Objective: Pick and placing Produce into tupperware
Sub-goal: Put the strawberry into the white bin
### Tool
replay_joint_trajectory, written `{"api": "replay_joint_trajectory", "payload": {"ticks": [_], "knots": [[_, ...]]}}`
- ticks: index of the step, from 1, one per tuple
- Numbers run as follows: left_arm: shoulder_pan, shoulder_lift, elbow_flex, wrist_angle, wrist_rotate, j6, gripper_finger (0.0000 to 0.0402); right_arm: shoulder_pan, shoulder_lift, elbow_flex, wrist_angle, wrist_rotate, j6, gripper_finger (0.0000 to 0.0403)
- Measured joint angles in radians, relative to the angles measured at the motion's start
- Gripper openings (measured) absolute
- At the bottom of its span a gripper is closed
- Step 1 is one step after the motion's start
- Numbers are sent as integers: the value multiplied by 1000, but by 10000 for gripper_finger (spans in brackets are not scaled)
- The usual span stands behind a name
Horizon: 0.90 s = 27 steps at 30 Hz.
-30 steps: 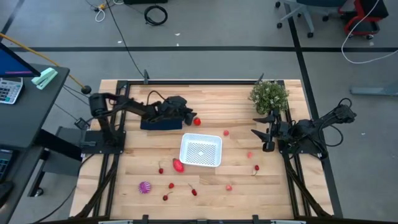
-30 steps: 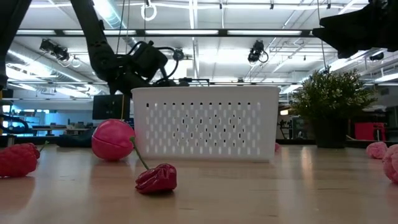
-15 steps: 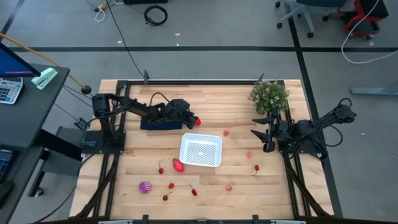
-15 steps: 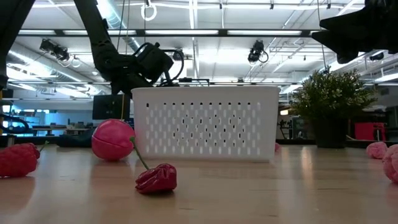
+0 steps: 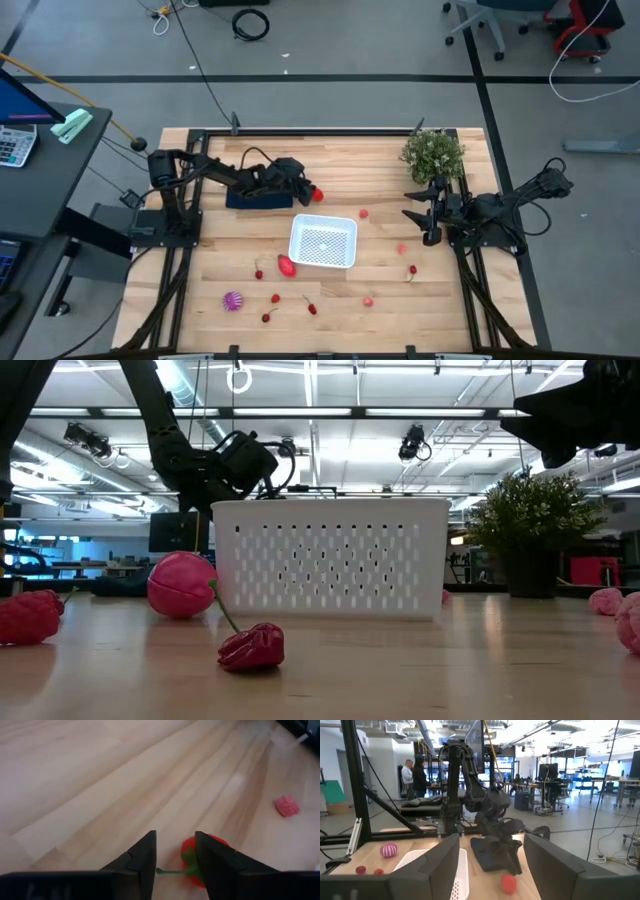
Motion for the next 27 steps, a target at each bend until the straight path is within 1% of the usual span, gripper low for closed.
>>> {"api": "replay_joint_trajectory", "payload": {"ticks": [4,8,9,12,14,17,23,27], "knots": [[-1,0,0,0,-10,43,91,0,0,0,0,0,0,232],[-10,0,0,4,-11,55,24,0,0,0,0,0,0,232],[-13,0,0,5,-11,69,13,0,0,0,0,0,0,232],[-21,-4,0,31,-15,83,10,0,0,0,0,0,0,232],[-29,-10,-2,88,-22,97,7,0,0,0,0,0,0,232],[-43,-57,0,138,-22,119,5,0,0,0,-1,0,0,232],[-98,-203,-1,130,-22,164,4,0,0,0,-4,0,0,232],[-169,-299,-1,127,-22,165,3,0,0,0,-3,0,-1,232]]}}
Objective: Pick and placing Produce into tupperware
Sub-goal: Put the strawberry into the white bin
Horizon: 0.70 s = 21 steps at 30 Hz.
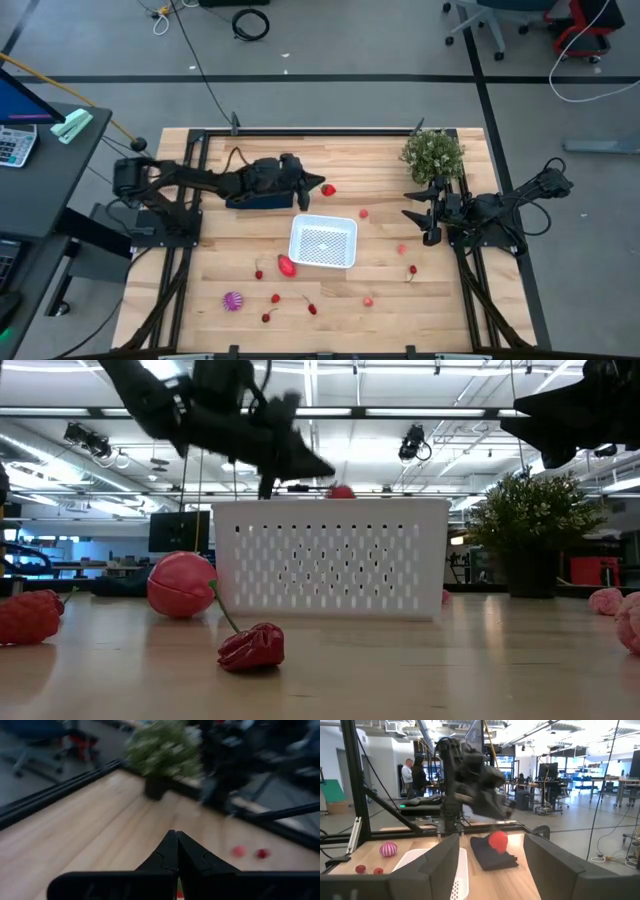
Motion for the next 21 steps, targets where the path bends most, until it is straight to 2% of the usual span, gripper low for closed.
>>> {"api": "replay_joint_trajectory", "payload": {"ticks": [4,9,11,15,21], "knots": [[-118,-55,0,-47,4,-11,2,0,0,0,0,0,0,232],[-262,-56,0,-153,4,-44,2,0,0,0,0,0,0,232],[-300,-48,0,-235,-41,-71,2,0,0,0,0,0,0,232],[-333,-25,0,-359,-198,-166,2,0,0,0,0,0,0,232],[-331,48,0,-381,-216,-248,4,0,0,0,-2,0,0,232]]}}
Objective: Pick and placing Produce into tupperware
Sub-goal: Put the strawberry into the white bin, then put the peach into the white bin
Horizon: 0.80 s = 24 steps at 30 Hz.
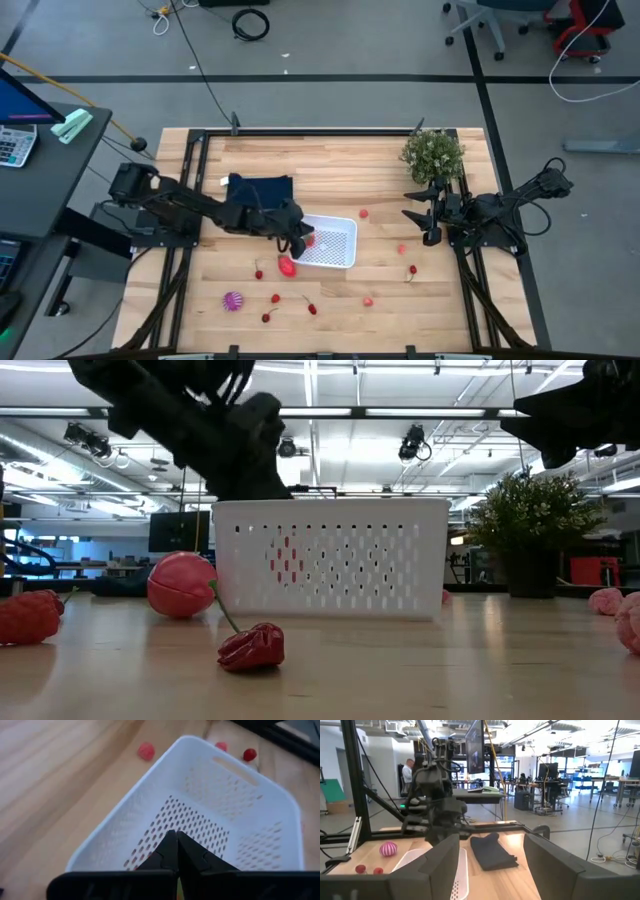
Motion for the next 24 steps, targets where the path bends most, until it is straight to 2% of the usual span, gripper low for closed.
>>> {"api": "replay_joint_trajectory", "payload": {"ticks": [5,9,19,24], "knots": [[0,43,1,9,17,10,5,0,0,0,-6,0,0,232],[1,43,0,23,18,80,19,0,0,0,-10,0,0,232],[6,39,19,143,18,197,131,0,0,0,-17,0,0,232],[26,17,97,142,19,330,162,0,5,0,-27,0,68,232]]}}
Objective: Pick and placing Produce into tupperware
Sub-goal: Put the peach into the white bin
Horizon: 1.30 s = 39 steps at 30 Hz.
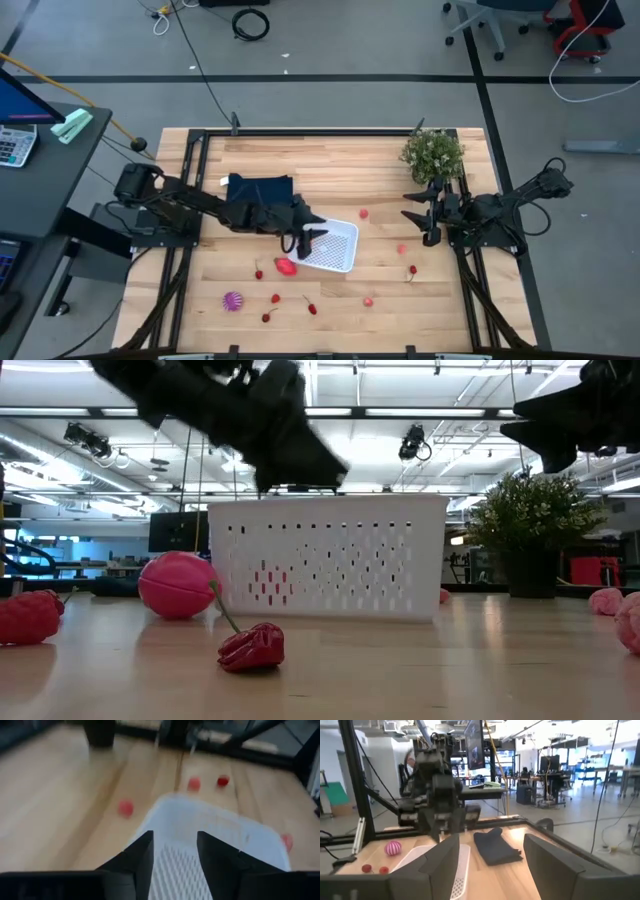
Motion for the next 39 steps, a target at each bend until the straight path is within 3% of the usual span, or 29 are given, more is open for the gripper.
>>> {"api": "replay_joint_trajectory", "payload": {"ticks": [5,10,14,22,31,36,39], "knots": [[44,-52,134,-85,0,181,166,-11,68,1,-22,20,10,232],[107,-79,316,-370,-1,246,161,-77,206,68,-26,22,74,232],[163,-78,453,-586,-3,293,162,-132,390,189,-62,-49,82,232],[275,-78,678,-1025,-104,359,158,-215,822,462,-526,-137,283,232],[348,-78,877,-1561,-147,187,142,-253,1134,510,-469,-145,429,232],[362,-96,892,-1617,-249,174,134,-273,1225,510,-366,-141,439,232],[373,-106,893,-1618,-256,177,133,-287,1272,511,-324,-146,438,232]]}}
